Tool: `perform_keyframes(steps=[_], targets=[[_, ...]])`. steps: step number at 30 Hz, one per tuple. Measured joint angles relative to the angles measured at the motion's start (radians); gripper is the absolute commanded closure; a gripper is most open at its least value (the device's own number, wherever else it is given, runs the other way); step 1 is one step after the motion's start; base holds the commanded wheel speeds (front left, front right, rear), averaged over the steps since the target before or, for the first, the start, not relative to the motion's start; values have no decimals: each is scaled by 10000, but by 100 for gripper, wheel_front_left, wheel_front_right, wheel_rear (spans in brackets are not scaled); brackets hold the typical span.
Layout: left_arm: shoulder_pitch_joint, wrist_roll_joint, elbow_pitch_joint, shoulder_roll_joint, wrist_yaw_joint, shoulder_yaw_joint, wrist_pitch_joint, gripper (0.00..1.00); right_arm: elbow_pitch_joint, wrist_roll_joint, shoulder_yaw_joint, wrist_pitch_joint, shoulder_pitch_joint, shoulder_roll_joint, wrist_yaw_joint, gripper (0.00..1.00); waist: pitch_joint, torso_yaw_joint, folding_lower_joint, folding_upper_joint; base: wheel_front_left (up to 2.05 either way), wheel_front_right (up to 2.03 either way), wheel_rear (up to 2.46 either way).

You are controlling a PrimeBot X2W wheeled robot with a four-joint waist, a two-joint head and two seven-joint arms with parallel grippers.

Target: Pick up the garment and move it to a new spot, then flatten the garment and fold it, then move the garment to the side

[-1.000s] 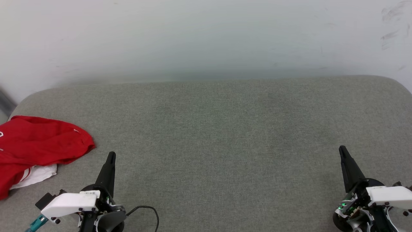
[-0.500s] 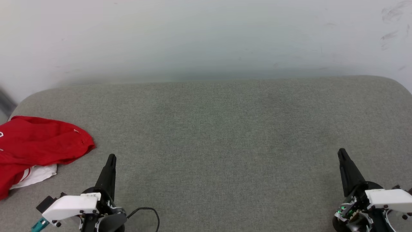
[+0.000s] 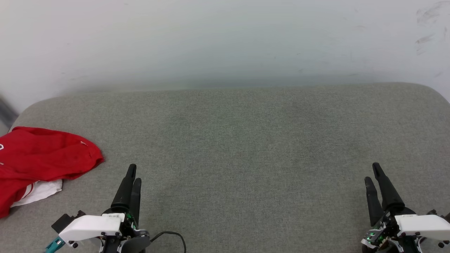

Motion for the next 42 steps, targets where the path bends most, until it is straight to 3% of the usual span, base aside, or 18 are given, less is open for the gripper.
perform_keyframes(steps=[6,13,28,42], targets=[[50,476,-366,2,0,-278,-259,0,-347,-234,140,-265,71,-25,0,0,-19,15,0,0,0,0,0],[190,1818,-727,6,0,-510,-558,0,-598,-1166,299,-573,203,-192,0,0,-48,40,0,0,0,0,0],[435,4878,-1294,8,0,-642,-1099,0,-1131,-5300,504,-1137,305,-332,0,0,-100,114,0,0,0,0,0],[619,8029,-1615,98,0,-723,-1540,0,-1590,-8477,681,-1189,455,-416,0,0,-132,150,0,0,0,0,0]])
